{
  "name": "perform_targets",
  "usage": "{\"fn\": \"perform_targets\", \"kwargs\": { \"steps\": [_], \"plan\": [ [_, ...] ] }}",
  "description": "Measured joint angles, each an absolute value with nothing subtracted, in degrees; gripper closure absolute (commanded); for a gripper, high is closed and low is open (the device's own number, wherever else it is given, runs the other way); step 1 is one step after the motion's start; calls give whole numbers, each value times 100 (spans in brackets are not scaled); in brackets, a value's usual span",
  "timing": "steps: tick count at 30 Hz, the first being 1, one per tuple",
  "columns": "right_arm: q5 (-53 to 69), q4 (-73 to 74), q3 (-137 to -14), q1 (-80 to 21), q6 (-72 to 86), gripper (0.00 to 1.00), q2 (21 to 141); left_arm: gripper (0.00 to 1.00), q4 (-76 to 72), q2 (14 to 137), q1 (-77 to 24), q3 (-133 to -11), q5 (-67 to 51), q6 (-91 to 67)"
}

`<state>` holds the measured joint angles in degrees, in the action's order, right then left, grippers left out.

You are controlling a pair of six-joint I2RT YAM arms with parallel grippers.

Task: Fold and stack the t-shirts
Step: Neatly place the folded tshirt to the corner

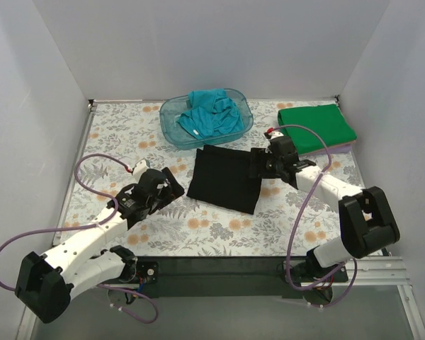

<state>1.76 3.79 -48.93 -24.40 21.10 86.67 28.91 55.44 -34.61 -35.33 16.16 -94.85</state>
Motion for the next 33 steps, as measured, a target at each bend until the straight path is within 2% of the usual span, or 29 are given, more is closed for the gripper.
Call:
{"fn": "perform_targets", "kwargs": {
  "steps": [4, 9, 14, 17, 20, 23, 24, 25, 27, 30, 33],
  "plan": [
    [176, 493, -4700, -2480, 2283, 12, 8285, 2, 3037, 5433, -3461, -3531, 1715, -9607],
    [106, 727, -4523, -2731, 2565, 14, 8453, 2, 3295, 5367, -3461, -3531, 1929, -9793],
    [-161, 801, -4563, -3002, 2842, 19, 8855, 2, 3522, 5367, -3461, -3533, 2086, -9922],
    [-290, 746, -4685, -3048, 2934, 27, 9030, 2, 3614, 5360, -3461, -3533, 2130, -9961],
    [-395, 738, -4904, -3050, 2963, 35, 9262, 2, 3699, 5349, -3461, -3535, 2185, -10012],
    [-543, 760, -5074, -3050, 2847, 55, 9435, 2, 3771, 5343, -3461, -3535, 2217, -10060],
    [-642, 836, -5151, -3050, 2779, 73, 9494, 2, 3778, 5341, -3461, -3535, 2233, -10071],
    [-751, 961, -5260, -3057, 2696, 82, 9572, 2, 3793, 5339, -3461, -3535, 2263, -10086],
    [-961, 1262, -5575, -3055, 2515, 94, 9734, 2, 3822, 5336, -3461, -3535, 2340, -10123],
    [-1441, 1719, -6158, -2974, 2005, 99, 9972, 2, 3909, 5334, -3461, -3538, 2445, -10173],
    [-1726, 2067, -6643, -2821, 1413, 99, 10092, 2, 3972, 5290, -3461, -3540, 2539, -10213]
  ]
}}
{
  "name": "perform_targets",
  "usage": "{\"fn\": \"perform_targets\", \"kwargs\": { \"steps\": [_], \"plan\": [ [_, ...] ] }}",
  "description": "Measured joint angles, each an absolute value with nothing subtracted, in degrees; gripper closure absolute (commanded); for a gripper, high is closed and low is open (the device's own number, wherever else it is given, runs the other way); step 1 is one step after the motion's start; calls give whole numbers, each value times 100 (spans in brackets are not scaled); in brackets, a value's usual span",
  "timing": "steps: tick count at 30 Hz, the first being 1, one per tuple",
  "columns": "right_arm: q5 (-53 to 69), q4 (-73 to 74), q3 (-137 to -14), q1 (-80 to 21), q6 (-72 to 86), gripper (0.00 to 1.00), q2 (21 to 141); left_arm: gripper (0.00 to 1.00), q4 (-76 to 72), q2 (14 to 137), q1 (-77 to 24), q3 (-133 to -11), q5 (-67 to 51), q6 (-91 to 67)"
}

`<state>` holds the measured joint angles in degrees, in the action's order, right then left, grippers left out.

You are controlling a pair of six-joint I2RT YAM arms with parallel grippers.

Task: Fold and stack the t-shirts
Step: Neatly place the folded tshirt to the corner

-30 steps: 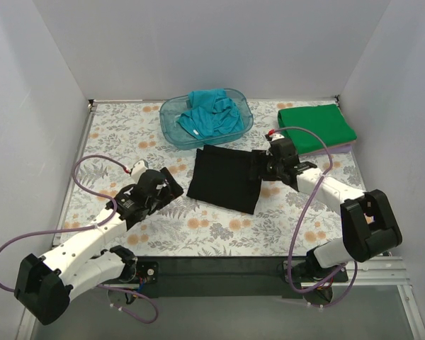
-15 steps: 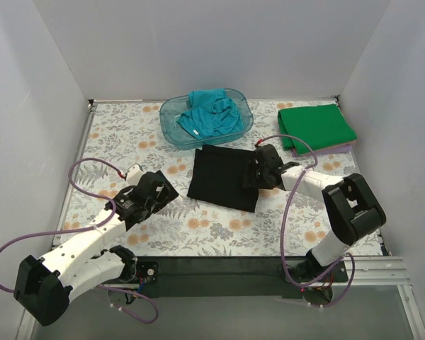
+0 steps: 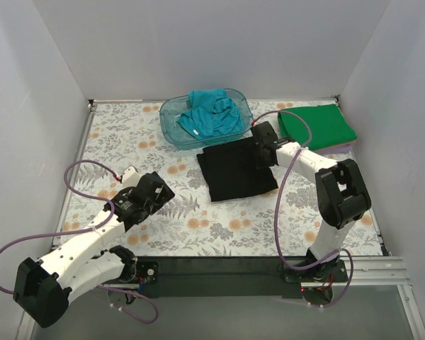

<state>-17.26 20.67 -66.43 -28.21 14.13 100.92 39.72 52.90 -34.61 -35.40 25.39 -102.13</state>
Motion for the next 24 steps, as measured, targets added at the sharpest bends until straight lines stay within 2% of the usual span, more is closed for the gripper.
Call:
{"fn": "perform_targets", "kwargs": {
  "steps": [11, 24],
  "plan": [
    [-2596, 2569, -8449, -1905, -978, 99, 10464, 2, 4204, 5199, -3461, -3544, 2849, -10433],
    [-3011, 2716, -10248, -1188, -2078, 99, 11148, 2, 4397, 5631, -3461, -3704, 3105, -10569]
  ]
}}
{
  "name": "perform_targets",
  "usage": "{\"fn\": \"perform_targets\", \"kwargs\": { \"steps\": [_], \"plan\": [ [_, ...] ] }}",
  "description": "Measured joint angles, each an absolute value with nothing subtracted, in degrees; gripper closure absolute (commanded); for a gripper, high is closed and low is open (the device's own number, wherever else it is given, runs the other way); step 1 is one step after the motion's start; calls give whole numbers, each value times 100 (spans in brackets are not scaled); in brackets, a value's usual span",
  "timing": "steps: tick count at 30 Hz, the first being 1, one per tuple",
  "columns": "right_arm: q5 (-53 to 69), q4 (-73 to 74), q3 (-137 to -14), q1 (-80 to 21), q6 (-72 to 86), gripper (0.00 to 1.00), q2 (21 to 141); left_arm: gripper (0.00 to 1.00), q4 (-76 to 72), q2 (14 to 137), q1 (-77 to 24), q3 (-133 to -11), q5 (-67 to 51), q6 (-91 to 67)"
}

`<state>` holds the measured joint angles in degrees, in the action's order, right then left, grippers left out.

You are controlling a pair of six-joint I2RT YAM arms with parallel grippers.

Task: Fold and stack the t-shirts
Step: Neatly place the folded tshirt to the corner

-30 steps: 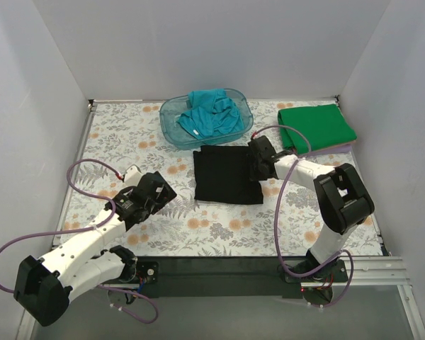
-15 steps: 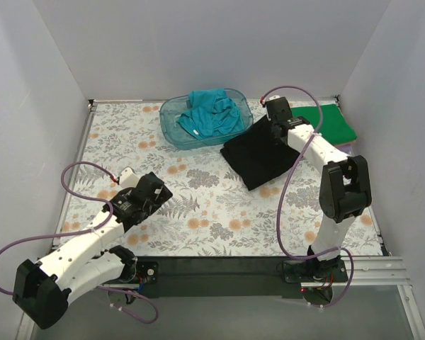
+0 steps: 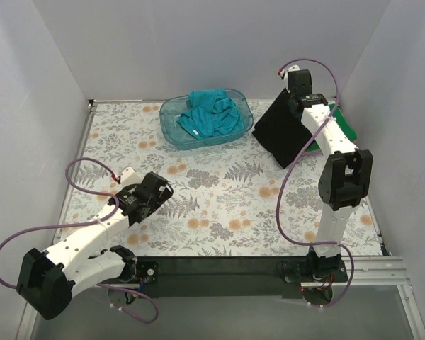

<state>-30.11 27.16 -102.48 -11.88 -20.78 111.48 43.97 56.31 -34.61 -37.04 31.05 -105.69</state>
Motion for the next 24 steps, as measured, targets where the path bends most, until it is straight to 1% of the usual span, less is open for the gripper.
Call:
{"fn": "perform_targets", "kwargs": {
  "steps": [7, 14, 19, 24],
  "plan": [
    [-3006, 2720, -10711, -998, -1959, 99, 11155, 2, 4525, 5787, -3461, -3750, 3116, -10656],
    [-2834, 2683, -10794, -644, -1632, 99, 11144, 2, 4556, 5883, -3461, -3833, 3116, -10680],
    [-3022, 2469, -10593, -624, -1389, 99, 10989, 2, 4552, 5883, -3461, -3848, 3116, -10680],
    [-3181, 1907, -10245, -672, -1184, 99, 10763, 2, 4543, 5883, -3461, -3852, 3116, -10689]
  ]
}}
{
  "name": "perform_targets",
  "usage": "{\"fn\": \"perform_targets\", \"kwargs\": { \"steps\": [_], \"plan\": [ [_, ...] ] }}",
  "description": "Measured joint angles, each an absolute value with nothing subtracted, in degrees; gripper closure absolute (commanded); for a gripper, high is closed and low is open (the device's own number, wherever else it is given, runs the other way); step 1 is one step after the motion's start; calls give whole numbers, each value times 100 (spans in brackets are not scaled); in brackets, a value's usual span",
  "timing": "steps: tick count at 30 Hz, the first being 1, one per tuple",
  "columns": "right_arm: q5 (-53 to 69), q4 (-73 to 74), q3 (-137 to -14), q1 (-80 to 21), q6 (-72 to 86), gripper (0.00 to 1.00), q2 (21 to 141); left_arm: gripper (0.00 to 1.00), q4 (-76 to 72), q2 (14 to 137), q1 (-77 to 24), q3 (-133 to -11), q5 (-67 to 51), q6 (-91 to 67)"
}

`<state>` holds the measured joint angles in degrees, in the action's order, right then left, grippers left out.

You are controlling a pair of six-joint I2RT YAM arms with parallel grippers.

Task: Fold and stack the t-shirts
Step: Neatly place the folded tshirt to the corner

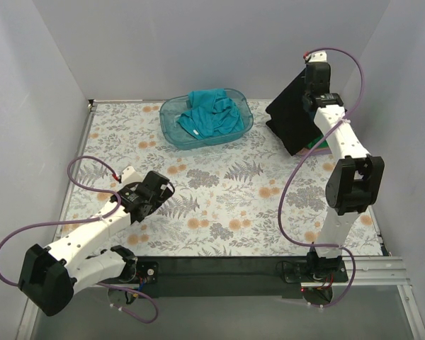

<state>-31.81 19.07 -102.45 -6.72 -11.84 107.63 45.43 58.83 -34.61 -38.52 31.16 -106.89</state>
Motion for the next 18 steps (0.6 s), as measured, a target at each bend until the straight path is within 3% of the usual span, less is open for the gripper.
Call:
{"fn": "perform_targets", "kwargs": {
  "steps": [11, 18],
  "plan": [
    [-3704, 722, -9518, -438, -1052, 99, 10781, 2, 4364, 6167, -3461, -3852, 3109, -10685],
    [-3258, 410, -9839, 480, -919, 99, 11601, 2, 4195, 6709, -3461, -3907, 3100, -10667]
  ]
}}
